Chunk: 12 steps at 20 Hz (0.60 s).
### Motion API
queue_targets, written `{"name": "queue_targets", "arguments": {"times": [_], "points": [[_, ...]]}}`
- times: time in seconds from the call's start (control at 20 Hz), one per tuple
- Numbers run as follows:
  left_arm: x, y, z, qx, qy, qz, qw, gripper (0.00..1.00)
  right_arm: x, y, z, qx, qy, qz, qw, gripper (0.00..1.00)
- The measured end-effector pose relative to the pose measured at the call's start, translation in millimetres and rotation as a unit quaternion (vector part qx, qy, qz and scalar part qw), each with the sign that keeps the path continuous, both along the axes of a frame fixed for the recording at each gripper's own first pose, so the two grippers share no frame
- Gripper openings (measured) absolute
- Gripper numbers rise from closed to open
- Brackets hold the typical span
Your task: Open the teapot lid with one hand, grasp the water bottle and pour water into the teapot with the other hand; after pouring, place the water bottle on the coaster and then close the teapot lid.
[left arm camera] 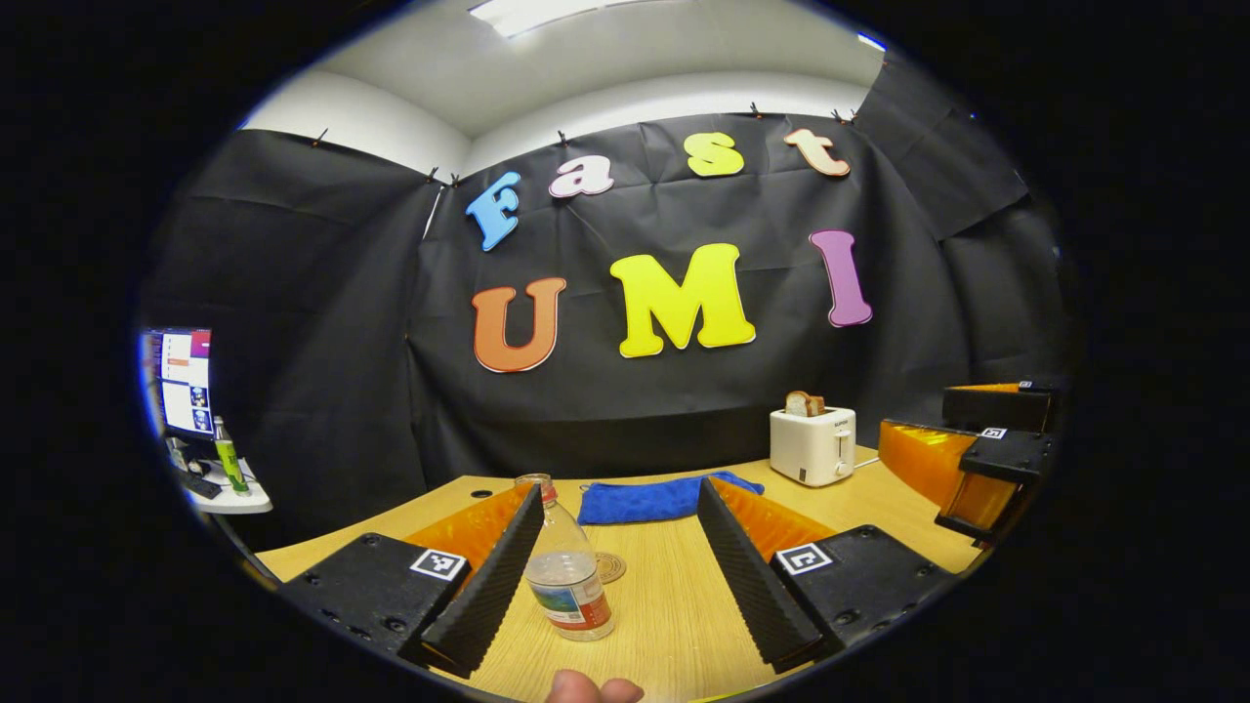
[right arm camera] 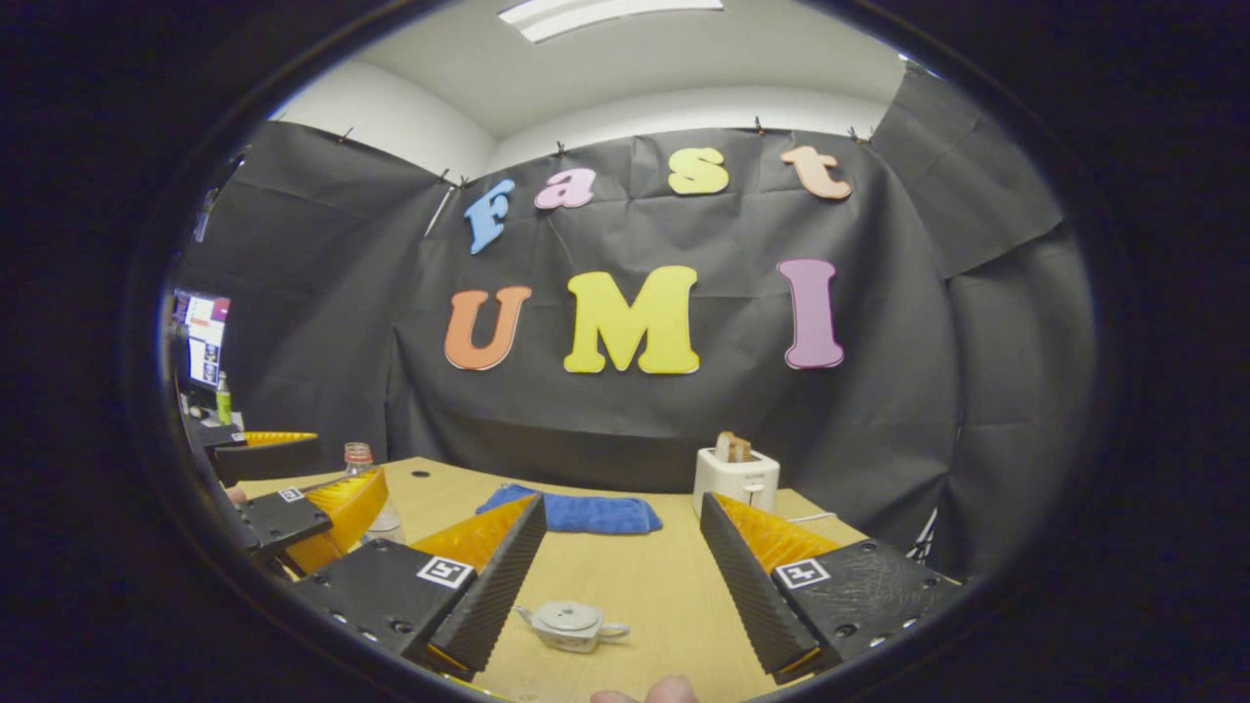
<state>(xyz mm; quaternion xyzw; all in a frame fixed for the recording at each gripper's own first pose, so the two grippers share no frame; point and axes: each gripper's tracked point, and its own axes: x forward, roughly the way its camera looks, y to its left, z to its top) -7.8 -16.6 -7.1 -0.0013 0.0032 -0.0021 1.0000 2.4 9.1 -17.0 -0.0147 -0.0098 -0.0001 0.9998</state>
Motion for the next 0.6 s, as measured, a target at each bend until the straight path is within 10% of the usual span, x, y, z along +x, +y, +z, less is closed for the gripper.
{"name": "queue_targets", "arguments": {"times": [0.6], "points": [[-14, 8, -7, -0.003, 0.03, 0.006, 1.0, 0.99, 20, -2, -71, 0.014, 0.055, 0.027, 0.998, 0.94]]}}
